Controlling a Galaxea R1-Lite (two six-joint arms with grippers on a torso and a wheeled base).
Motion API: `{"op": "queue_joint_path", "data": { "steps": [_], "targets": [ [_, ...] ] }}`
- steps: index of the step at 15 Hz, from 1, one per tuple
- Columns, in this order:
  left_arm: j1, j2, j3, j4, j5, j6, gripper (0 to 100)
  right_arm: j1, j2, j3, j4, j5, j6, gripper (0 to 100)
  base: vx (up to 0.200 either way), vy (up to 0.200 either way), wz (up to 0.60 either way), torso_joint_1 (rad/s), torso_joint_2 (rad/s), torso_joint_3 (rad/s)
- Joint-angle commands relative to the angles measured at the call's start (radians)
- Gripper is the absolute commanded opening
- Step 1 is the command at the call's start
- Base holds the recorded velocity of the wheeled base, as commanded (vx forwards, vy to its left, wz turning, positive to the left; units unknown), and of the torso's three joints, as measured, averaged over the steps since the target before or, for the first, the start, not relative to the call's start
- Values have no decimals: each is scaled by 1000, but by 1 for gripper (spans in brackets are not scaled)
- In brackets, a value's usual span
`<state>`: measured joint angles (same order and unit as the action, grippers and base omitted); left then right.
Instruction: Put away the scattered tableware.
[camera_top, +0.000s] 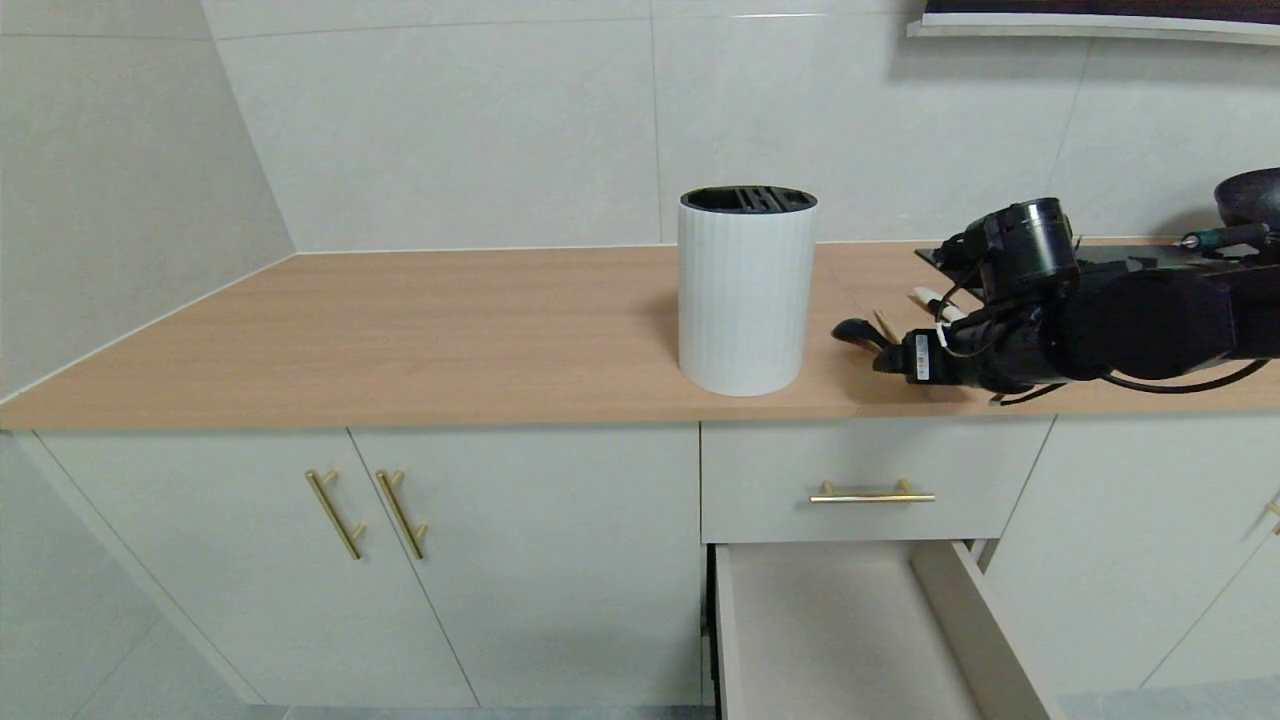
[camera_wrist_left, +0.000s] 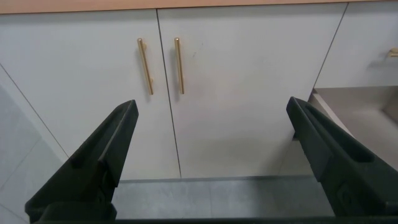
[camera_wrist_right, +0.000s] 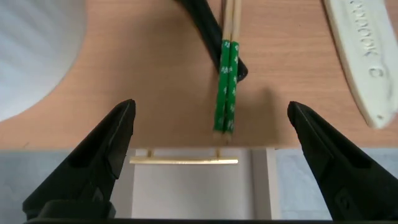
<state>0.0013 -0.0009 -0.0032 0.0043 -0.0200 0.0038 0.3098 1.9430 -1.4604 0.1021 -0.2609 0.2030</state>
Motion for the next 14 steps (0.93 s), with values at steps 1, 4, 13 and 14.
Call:
{"op": "queue_joint_path", "data": {
  "steps": [1,4,13,14],
  "targets": [
    [0,1,0,0,0,-1,100,-14,48,-18,1,0,1,100,0,0,0,0,0,0],
    [0,1,0,0,0,1,100,-21,67,-31,-4,0,3,100,0,0,0,0,0,0],
    [0,1,0,-1,0,1,100,-21,34,-37,-5,-6,27,0,0,0,0,0,0,0],
    [0,1,0,0,0,-1,100,-21,2,-28,-1,-5,27,0,0,0,0,0,0,0]
  ]
}}
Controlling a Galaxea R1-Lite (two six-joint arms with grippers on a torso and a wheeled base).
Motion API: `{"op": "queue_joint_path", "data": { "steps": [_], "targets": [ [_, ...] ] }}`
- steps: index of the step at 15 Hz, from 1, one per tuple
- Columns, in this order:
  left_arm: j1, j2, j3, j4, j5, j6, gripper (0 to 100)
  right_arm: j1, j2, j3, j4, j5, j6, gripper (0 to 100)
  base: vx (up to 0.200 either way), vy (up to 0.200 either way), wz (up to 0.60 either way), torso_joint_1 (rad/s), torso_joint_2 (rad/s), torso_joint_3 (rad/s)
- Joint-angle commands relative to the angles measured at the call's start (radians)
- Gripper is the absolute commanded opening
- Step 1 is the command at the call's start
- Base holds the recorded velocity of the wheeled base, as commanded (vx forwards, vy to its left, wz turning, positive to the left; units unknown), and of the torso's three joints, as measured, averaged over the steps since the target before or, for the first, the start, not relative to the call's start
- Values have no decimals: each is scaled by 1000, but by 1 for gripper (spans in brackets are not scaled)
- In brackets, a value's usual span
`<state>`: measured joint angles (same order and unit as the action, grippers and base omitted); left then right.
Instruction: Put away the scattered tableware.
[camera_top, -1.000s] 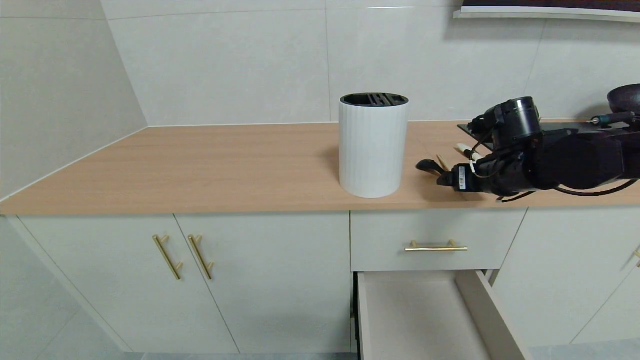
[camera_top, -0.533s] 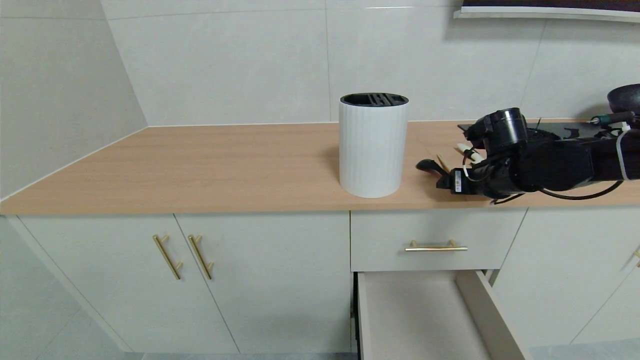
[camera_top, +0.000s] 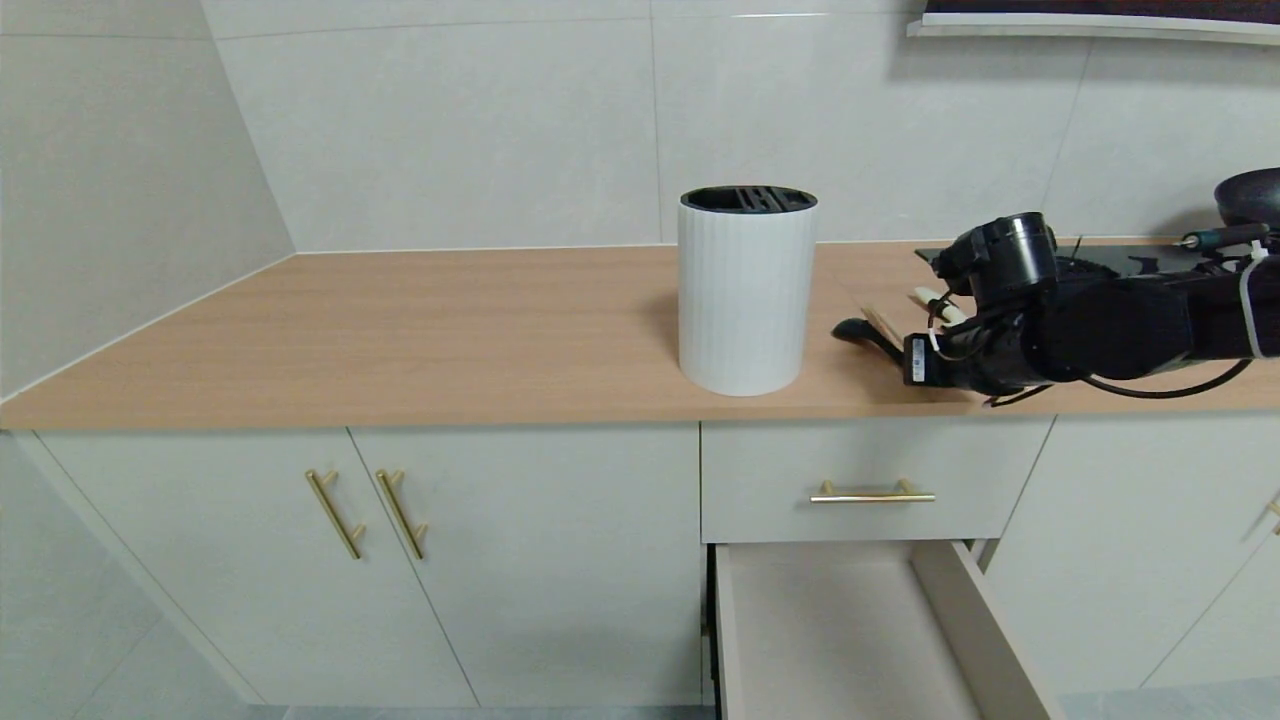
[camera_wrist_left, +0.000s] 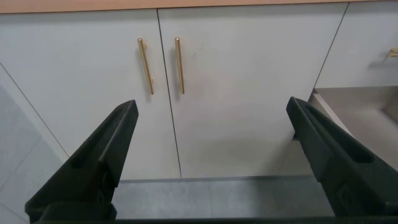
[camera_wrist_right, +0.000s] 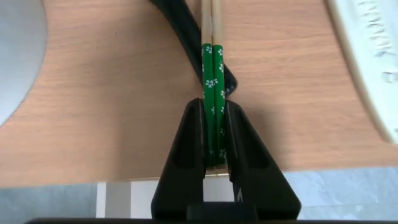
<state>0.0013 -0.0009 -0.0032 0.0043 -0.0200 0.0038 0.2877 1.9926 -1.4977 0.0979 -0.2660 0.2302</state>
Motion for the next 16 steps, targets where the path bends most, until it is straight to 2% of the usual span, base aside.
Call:
{"op": "queue_joint_path", "data": {
  "steps": [1,6,8,11,12,16],
  "targets": [
    [0,1,0,0,0,-1,100,-1,-87,34,3,1,0,0,0,0,0,0,0,0],
    [0,1,0,0,0,1,100,8,-442,281,19,70,1,0,0,0,0,0,0,0],
    [0,1,0,0,0,-1,100,8,-623,316,261,179,0,0,0,0,0,0,0,0],
    [0,1,0,0,0,1,100,8,-804,289,563,475,-3,0,0,0,0,0,0,0],
    [0,1,0,0,0,1,100,8,-831,307,592,530,-9,0,0,0,0,0,0,0],
    [0,1,0,-1,0,-1,100,77,-793,441,585,542,-40,0,0,0,0,0,0,0]
  ]
}}
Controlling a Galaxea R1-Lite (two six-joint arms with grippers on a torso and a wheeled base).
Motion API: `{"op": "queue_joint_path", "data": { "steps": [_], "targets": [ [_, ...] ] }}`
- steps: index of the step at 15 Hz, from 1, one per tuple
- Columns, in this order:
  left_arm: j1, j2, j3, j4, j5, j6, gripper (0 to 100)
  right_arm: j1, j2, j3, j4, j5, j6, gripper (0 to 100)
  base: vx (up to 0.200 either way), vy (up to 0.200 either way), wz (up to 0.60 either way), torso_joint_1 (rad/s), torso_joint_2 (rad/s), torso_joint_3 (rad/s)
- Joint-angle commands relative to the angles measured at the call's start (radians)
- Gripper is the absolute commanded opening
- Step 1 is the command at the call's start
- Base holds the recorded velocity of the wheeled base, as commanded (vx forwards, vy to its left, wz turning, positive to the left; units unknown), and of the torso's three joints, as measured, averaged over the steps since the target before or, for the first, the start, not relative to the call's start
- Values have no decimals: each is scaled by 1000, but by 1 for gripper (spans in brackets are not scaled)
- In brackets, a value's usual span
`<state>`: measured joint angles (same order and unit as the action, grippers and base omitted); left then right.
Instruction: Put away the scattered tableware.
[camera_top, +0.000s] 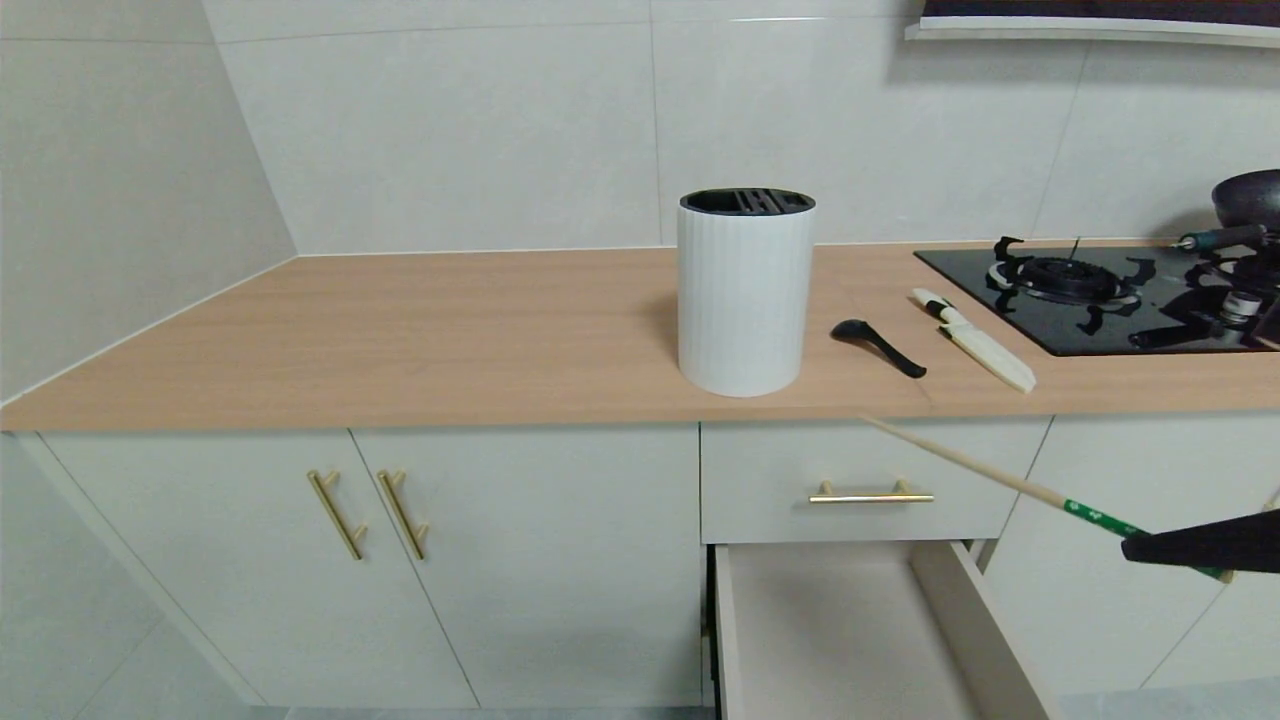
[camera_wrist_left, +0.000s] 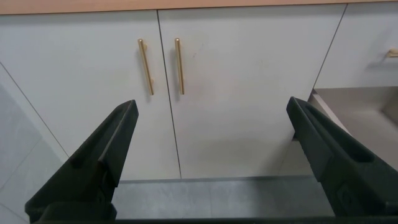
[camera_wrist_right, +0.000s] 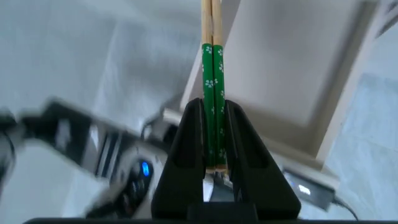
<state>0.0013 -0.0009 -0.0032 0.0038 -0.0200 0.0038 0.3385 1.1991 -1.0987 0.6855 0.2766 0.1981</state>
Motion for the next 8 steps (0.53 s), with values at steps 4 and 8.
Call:
{"op": "queue_joint_path", "data": {
  "steps": [4,8],
  "targets": [
    [0,1,0,-1,0,1,100,57,102,91,-40,1,-40,0,0,0,0,0,0,0],
    [0,1,0,-1,0,-1,100,59,192,168,-162,-7,-45,0,0,0,0,0,0,0]
  ]
}}
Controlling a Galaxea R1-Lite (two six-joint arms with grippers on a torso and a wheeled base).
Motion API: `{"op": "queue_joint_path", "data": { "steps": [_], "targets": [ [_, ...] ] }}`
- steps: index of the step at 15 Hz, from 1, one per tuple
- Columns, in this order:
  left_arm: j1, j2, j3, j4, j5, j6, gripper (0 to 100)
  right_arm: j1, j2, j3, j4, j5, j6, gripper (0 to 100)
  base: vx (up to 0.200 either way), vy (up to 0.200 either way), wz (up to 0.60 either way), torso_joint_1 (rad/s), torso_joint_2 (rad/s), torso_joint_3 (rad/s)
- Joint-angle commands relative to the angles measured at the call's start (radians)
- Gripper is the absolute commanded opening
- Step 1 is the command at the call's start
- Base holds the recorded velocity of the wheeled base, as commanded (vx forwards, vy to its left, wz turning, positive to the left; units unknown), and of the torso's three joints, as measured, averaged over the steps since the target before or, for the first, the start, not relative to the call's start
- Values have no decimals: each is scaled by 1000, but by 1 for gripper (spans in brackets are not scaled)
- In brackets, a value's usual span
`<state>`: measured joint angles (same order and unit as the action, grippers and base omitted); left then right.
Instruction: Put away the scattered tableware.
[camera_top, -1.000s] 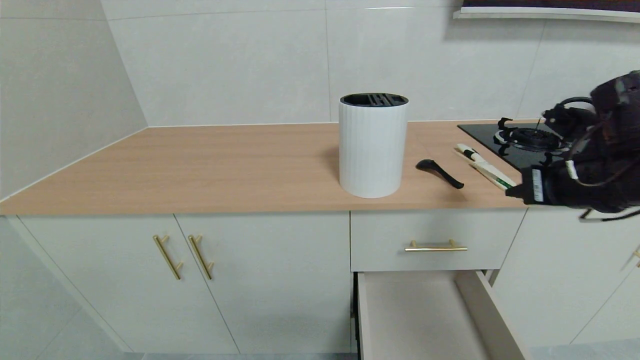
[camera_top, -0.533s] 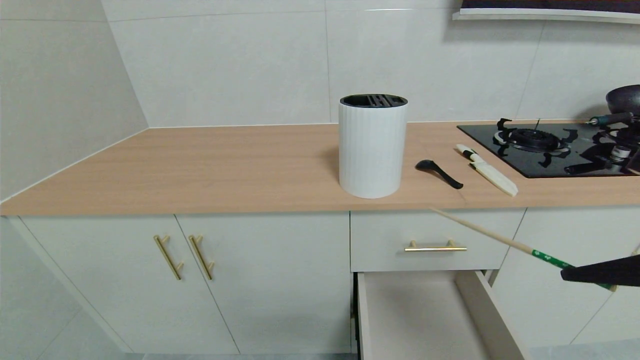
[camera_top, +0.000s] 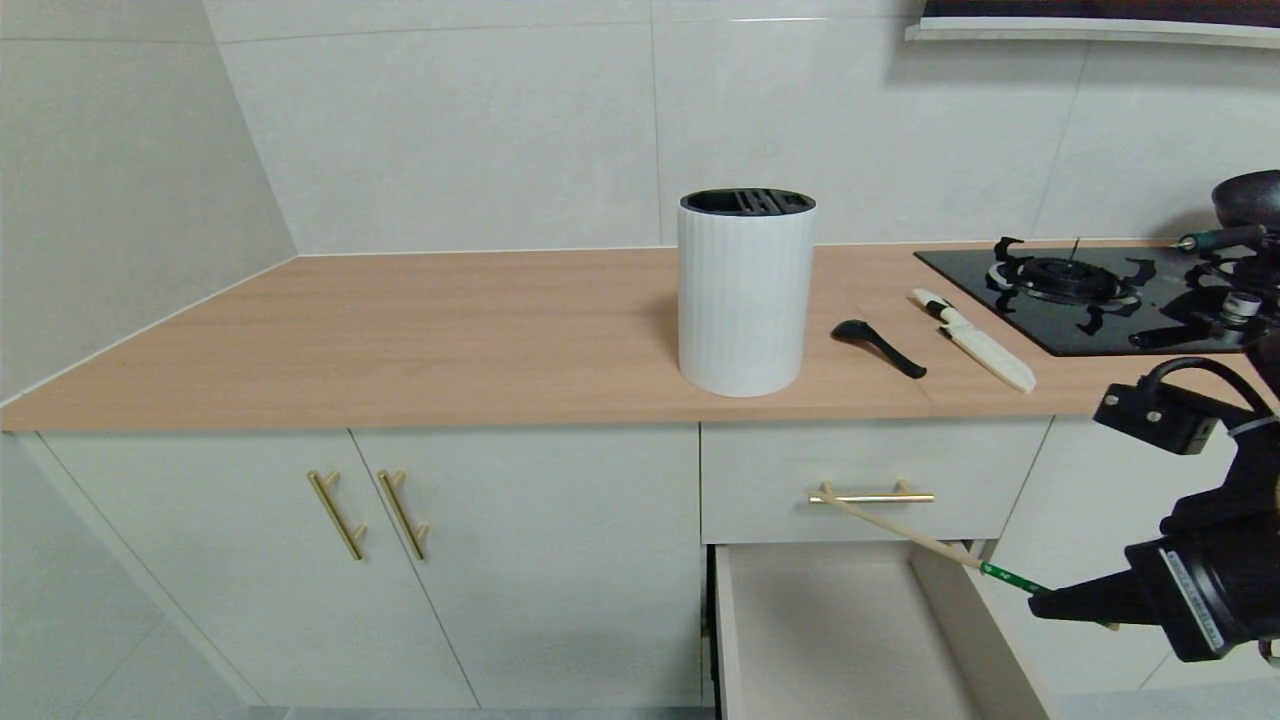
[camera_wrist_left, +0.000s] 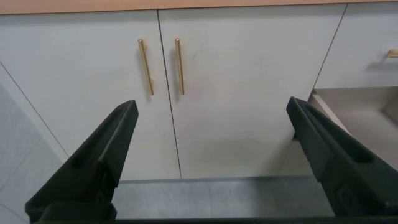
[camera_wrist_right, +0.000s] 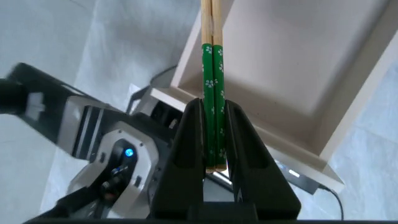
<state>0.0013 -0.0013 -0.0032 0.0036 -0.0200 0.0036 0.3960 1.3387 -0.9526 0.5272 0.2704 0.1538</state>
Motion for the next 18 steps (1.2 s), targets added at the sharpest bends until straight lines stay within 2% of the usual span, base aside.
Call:
{"op": "queue_joint_path", "data": {
  "steps": [1,5,18],
  "targets": [
    [0,1,0,1,0,1,100,3,59,29,-16,1,-2,0,0,0,0,0,0,0],
    [0,1,0,1,0,1,100,30,89,46,-27,1,-2,0,0,0,0,-64,171,115],
    [0,1,0,1,0,1,100,30,135,67,-61,0,-2,0,0,0,0,-120,413,287]
  ]
}}
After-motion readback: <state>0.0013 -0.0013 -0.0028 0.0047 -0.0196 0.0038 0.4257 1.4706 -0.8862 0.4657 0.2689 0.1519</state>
